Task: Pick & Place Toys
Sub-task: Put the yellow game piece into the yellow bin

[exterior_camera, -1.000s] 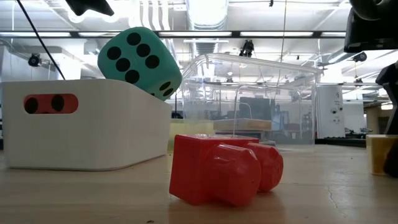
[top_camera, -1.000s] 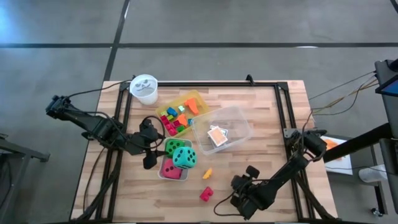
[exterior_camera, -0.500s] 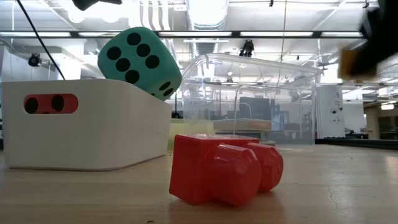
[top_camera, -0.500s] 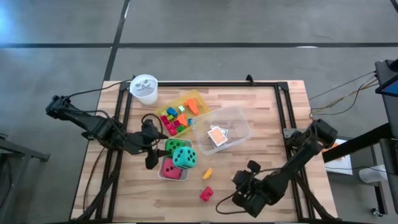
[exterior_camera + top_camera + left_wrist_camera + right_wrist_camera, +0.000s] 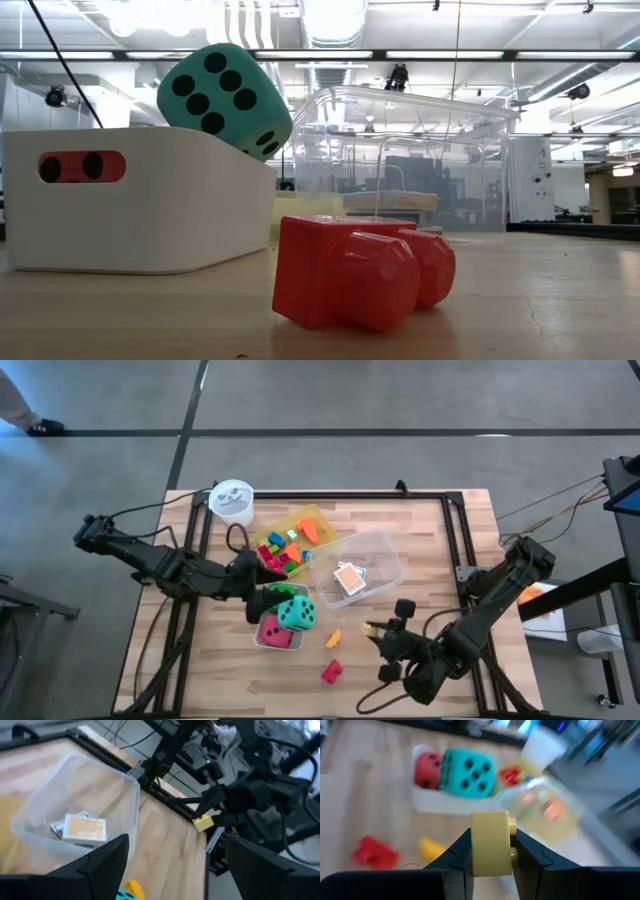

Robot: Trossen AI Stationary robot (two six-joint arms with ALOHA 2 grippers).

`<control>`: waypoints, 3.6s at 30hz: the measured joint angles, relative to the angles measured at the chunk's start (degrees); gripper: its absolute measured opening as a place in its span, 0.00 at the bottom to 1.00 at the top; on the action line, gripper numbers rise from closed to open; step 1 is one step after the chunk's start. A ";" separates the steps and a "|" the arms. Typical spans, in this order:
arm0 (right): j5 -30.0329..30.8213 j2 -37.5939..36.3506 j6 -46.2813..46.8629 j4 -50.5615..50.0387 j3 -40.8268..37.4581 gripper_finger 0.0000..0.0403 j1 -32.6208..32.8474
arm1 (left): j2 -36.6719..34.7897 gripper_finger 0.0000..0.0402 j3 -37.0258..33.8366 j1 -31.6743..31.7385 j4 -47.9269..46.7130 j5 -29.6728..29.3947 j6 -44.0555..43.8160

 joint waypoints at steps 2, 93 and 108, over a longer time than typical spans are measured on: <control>2.58 0.00 -6.63 0.70 1.23 0.21 -0.78 | 0.96 0.78 0.00 0.69 1.46 -0.05 -2.86; -11.72 0.11 -8.02 12.93 1.90 0.84 -18.06 | 0.79 0.31 0.04 27.18 -15.91 5.97 4.54; -21.59 0.09 11.13 3.52 1.55 0.84 -8.15 | 15.87 0.31 0.02 37.82 -25.77 6.55 19.34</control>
